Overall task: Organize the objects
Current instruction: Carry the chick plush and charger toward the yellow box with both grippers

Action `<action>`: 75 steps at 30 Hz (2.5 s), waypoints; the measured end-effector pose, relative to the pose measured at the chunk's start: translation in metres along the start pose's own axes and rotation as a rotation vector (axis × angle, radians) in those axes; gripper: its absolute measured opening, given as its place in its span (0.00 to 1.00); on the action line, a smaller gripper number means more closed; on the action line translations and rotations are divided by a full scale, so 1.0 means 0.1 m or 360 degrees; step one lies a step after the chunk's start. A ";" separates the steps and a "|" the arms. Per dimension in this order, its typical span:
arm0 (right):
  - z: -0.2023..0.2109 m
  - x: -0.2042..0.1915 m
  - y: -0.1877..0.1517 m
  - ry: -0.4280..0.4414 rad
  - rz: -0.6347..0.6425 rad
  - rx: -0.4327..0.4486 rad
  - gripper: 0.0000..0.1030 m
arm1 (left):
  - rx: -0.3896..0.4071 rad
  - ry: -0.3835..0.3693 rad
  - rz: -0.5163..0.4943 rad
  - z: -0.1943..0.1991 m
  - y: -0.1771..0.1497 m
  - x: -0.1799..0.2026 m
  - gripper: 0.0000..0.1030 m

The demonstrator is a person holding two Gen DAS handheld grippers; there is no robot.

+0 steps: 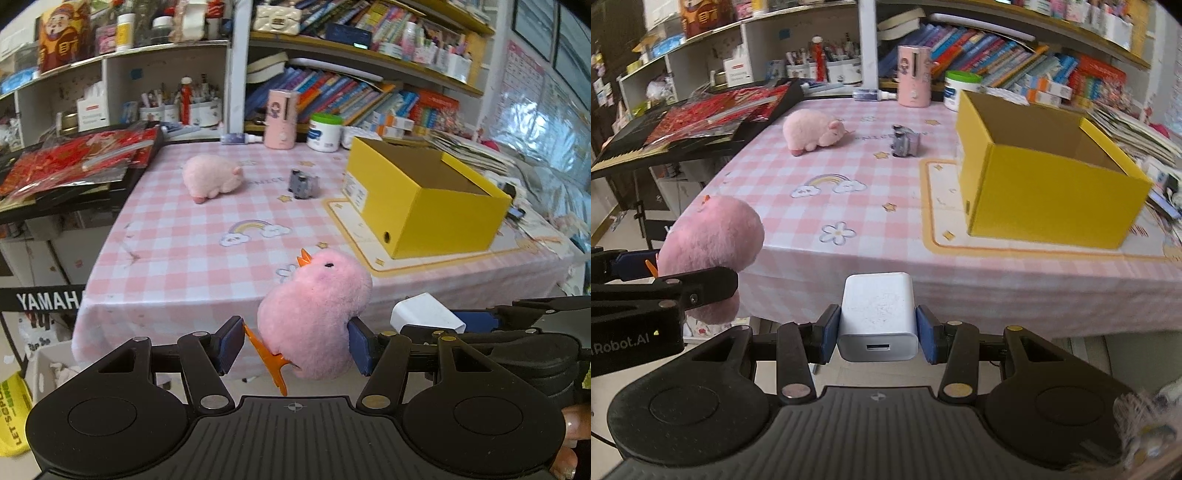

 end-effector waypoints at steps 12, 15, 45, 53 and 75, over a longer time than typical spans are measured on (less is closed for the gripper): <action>0.08 0.40 -0.17 -0.0109 -0.0156 -0.0033 0.40 | -0.0047 -0.0126 -0.0129 -0.17 0.03 0.38 0.57; 0.08 0.53 -0.19 -0.0143 -0.0191 -0.0039 0.40 | -0.0061 -0.0162 -0.0158 -0.24 0.04 0.50 0.57; 0.12 1.32 -0.20 -0.0344 -0.0386 -0.0049 0.40 | -0.0089 -0.0376 -0.0320 -0.64 0.29 1.21 0.57; 0.08 1.53 -0.11 -0.0369 -0.0398 -0.0038 0.40 | -0.0039 -0.0388 -0.0338 -0.74 0.44 1.36 0.57; -0.15 2.61 1.23 -0.0416 -0.0276 0.0330 0.40 | 0.0247 -0.0271 -0.0304 -1.39 1.52 1.76 0.57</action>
Point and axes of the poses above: each gripper's, at about its wrist camera, not at the fingertips, and z roughly against the way its jaws point, x to its right, y to its top, the point moved 7 cm from there along -z, roughly the way its jaws point, and after that the axes turned 5 degrees about -y, right-handed, at the moved point
